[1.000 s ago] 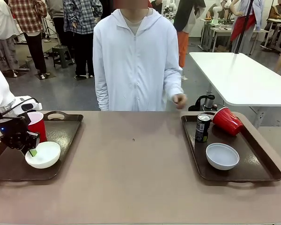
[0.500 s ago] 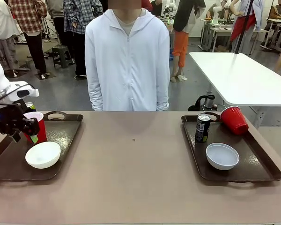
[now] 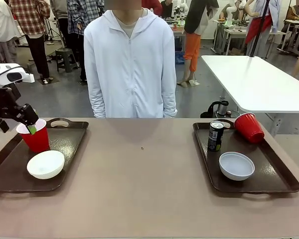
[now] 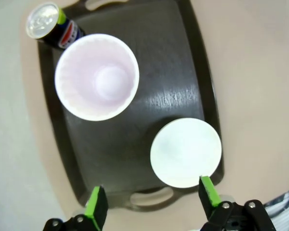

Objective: Prepare tableware on both trays.
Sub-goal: Pick up a Picnic Bowl from the table and place it on a Handle tray.

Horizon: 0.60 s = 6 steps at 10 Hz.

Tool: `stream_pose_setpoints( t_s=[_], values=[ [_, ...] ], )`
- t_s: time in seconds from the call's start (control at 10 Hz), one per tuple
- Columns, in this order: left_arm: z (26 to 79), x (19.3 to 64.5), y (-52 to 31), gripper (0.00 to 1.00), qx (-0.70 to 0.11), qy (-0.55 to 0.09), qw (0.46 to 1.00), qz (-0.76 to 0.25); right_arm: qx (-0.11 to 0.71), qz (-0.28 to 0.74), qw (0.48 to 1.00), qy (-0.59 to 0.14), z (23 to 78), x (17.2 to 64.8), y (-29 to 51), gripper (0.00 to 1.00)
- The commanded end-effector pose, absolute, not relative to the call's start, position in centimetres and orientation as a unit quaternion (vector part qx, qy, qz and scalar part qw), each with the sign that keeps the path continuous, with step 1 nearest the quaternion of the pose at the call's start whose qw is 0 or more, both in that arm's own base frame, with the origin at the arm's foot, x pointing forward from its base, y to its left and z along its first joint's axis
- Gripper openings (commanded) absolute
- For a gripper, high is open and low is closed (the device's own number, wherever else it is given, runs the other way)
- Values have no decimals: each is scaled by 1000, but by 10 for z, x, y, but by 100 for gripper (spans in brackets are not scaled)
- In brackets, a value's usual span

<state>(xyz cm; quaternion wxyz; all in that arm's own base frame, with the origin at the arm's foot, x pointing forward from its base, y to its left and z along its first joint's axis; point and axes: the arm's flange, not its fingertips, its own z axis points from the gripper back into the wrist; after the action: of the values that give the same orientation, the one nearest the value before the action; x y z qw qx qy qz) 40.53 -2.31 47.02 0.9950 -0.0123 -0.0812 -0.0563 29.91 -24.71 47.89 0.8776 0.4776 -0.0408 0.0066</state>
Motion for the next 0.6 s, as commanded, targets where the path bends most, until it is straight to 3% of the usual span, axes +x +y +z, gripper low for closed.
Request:
stream_pose_setpoints(
  t_s=[0.0, 0.5],
  values=[
    [466, 404, -24, 100, -12, -80, 995, -61, 482, 7, 875, -43, 482, 298, -247, 100],
    [466, 404, -24, 100, -12, -80, 995, -61, 482, 7, 875, -43, 482, 298, -247, 100]
  ],
)
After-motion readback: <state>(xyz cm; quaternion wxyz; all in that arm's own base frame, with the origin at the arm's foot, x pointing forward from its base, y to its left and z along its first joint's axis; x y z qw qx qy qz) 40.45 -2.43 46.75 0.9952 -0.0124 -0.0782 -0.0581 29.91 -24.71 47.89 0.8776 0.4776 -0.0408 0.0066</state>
